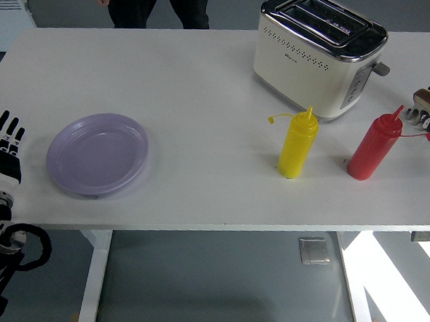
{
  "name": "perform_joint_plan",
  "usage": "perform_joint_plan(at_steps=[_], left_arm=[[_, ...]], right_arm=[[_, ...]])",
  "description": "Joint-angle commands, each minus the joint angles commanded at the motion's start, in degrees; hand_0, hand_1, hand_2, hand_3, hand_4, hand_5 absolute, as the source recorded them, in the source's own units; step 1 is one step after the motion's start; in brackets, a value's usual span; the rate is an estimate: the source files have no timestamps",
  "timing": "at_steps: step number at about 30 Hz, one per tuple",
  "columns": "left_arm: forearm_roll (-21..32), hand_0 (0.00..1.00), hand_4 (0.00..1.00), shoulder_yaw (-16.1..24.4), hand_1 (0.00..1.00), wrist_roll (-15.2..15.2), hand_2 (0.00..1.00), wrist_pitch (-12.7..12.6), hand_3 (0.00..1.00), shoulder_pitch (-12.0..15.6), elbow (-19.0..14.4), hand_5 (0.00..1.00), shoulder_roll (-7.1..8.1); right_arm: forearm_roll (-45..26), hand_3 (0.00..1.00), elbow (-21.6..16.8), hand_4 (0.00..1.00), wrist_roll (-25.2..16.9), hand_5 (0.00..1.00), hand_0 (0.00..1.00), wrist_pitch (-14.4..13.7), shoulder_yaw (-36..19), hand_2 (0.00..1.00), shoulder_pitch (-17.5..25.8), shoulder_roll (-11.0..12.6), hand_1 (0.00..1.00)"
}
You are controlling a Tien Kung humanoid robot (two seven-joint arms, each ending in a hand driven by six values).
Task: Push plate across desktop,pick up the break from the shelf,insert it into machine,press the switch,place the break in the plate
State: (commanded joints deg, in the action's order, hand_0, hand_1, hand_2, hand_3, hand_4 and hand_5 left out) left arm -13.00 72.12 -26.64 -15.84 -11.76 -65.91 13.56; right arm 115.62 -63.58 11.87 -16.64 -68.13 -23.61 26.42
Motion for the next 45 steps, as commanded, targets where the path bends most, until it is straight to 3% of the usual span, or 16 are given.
perform_joint_plan(at_steps=[2, 3, 7, 8, 13, 14, 26, 32, 33, 43, 44, 45], left_arm=[[0.2, 0.864, 0.722, -0.7, 0.777, -0.1, 0.74, 0.0, 0.7, -0.2, 0.3, 0.998, -0.09], [0.3, 0.864, 0.72, -1.1, 0.776, -0.1, 0.738, 0.1, 0.699, -0.3, 0.5, 0.998, -0.14], [0.6, 0.864, 0.72, -2.7, 0.776, -0.2, 0.738, 0.2, 0.699, -0.7, 0.8, 0.998, -0.3], [0.6, 0.863, 0.719, -3.0, 0.775, -0.2, 0.737, 0.2, 0.697, -0.8, 0.8, 0.998, -0.34], [0.9, 0.863, 0.719, -4.6, 0.775, -0.3, 0.737, 0.1, 0.697, -1.3, 0.6, 0.998, -0.53], [1.0, 0.862, 0.718, -5.1, 0.775, -0.3, 0.737, 0.1, 0.696, -1.4, 0.6, 0.998, -0.55], [2.2, 0.861, 0.715, -9.3, 0.774, -0.5, 0.736, 0.3, 0.695, -2.6, 1.0, 0.998, -0.95], [2.8, 0.861, 0.713, -11.2, 0.774, -0.4, 0.734, 0.4, 0.695, -3.2, 0.8, 0.998, -1.04], [2.9, 0.86, 0.71, -11.5, 0.773, -0.4, 0.734, 0.4, 0.692, -3.3, 0.7, 0.998, -1.07], [4.0, 0.86, 0.709, -15.9, 0.772, -0.5, 0.733, 0.4, 0.691, -4.4, 0.4, 0.998, -1.16], [4.1, 0.859, 0.708, -16.5, 0.772, -0.6, 0.732, 0.5, 0.691, -4.5, 0.4, 0.998, -1.2], [4.2, 0.859, 0.708, -17.0, 0.772, -0.6, 0.732, 0.5, 0.691, -4.6, 0.4, 0.998, -1.25]], right_arm=[[-0.1, 0.632, 0.0, 0.649, 0.0, 0.064, 0.63, -0.3, 0.2, 0.568, 0.0, -0.1, 0.586], [-0.1, 0.565, 0.0, 0.637, 0.0, 0.055, 0.626, -0.5, 0.3, 0.564, 0.0, -0.1, 0.582], [-0.3, 0.565, 0.0, 0.637, 0.0, 0.055, 0.626, -1.0, 0.5, 0.564, -0.1, -0.3, 0.582], [-0.3, 0.523, 0.0, 0.592, -0.1, 0.033, 0.616, -1.2, 0.5, 0.557, -0.1, -0.3, 0.577], [-0.6, 0.523, 0.0, 0.592, -0.2, 0.033, 0.616, -2.0, 0.8, 0.557, -0.2, -0.3, 0.577], [-0.7, 0.503, 0.0, 0.523, -0.2, 0.022, 0.608, -2.1, 0.9, 0.55, -0.2, -0.4, 0.572], [-0.9, 0.504, 0.4, 0.528, 0.0, 0.017, 0.6, -2.4, 1.6, 0.546, -0.5, -0.8, 0.568], [-0.8, 0.504, 0.2, 0.499, 0.2, 0.002, 0.584, -3.2, 1.5, 0.542, -0.6, -0.8, 0.563], [-0.9, 0.502, 0.1, 0.438, 0.2, 0.004, 0.573, -3.4, 1.4, 0.541, -0.7, -0.8, 0.558], [-1.3, 0.503, -0.2, 0.426, 0.5, 0.006, 0.556, -5.6, 1.1, 0.538, -1.1, -0.9, 0.551], [-1.3, 0.501, -0.2, 0.321, 0.6, 0.002, 0.527, -5.9, 1.1, 0.535, -1.1, -0.9, 0.535], [-1.4, 0.501, -0.3, 0.321, 0.6, 0.002, 0.527, -6.1, 1.1, 0.535, -1.2, -0.9, 0.535]])
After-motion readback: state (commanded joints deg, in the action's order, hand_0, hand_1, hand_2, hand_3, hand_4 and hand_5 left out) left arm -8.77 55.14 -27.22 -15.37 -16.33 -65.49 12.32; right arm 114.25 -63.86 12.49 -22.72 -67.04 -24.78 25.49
